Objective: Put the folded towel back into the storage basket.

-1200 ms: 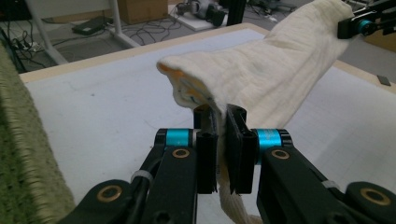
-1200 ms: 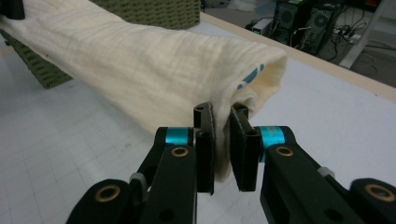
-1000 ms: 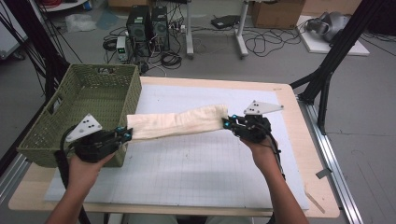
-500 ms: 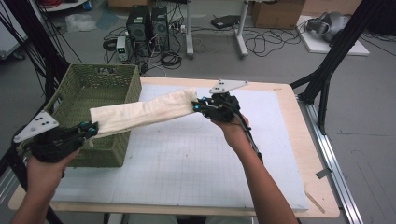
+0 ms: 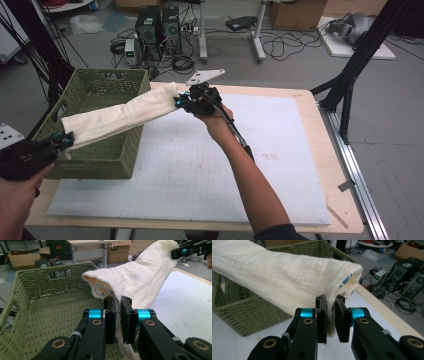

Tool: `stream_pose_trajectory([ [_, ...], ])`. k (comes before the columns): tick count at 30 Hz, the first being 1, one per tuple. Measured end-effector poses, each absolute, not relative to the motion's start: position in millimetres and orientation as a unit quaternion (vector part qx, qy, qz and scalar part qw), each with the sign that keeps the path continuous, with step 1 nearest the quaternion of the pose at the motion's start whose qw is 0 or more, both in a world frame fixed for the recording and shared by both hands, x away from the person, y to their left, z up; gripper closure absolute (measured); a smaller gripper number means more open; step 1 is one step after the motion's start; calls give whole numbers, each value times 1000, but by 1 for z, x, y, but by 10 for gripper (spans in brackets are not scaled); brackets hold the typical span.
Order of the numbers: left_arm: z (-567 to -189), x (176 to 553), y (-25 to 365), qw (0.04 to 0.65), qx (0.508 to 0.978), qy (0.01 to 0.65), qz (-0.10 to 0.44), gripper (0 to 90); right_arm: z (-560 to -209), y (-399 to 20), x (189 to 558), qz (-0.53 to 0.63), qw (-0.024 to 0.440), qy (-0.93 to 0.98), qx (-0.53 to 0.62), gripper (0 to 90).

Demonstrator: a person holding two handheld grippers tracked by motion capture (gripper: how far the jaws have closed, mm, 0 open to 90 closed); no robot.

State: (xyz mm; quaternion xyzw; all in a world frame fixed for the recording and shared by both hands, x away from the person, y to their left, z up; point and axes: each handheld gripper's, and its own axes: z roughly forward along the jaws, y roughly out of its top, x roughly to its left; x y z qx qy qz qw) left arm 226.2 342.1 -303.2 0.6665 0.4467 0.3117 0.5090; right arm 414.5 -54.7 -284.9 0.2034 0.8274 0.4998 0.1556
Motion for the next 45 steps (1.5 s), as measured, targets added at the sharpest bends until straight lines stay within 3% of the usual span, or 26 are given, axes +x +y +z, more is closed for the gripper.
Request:
stream_pose_trajectory([
  [30,-311,208,396,469,623,498,379,830,-271,86,478,489,160,842,165,821],
  [45,-322,233,397,441,624,518,385,827,-290,118,504,478,166,838,206,821],
])
